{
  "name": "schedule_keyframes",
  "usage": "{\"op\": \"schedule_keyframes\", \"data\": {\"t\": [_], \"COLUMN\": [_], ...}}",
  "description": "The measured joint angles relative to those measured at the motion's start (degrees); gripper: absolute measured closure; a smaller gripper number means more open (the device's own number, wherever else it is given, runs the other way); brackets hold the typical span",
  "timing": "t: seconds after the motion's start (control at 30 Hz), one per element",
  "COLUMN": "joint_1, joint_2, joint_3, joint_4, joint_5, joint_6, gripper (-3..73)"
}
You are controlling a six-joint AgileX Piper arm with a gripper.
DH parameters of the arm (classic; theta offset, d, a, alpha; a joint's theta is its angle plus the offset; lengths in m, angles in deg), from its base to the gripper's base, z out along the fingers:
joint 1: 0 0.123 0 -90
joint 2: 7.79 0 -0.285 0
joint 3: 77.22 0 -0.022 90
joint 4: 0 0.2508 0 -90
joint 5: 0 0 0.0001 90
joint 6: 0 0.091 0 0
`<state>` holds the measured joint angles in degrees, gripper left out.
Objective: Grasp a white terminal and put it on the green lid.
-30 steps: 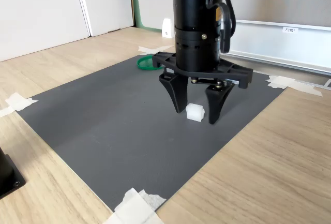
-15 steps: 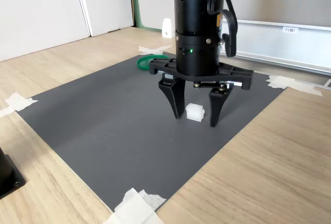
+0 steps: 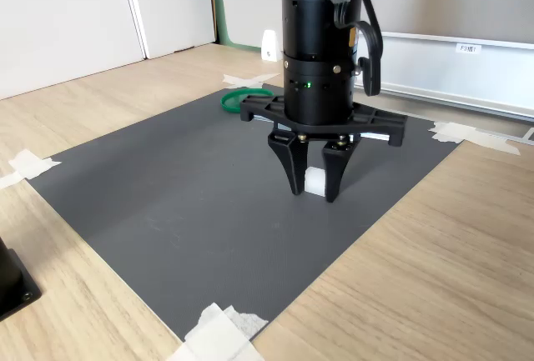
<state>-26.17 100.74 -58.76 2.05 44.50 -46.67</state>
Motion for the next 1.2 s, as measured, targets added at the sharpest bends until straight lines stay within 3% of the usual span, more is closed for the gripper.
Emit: {"op": "schedule_keyframes", "data": {"t": [0.2,0.53,0.9,1.2], "joint_1": [2.37,16.34,33.50,40.55], "joint_2": [-1.79,-3.43,1.78,11.68], "joint_3": [-0.58,-15.03,-28.05,-31.05], "joint_4": [0.12,0.36,0.56,-0.82], "joint_5": [4.09,16.86,18.28,15.45], "joint_6": [-0.99,2.53,10.19,12.46], "gripper": [38.0,38.0,38.0,38.0]}}
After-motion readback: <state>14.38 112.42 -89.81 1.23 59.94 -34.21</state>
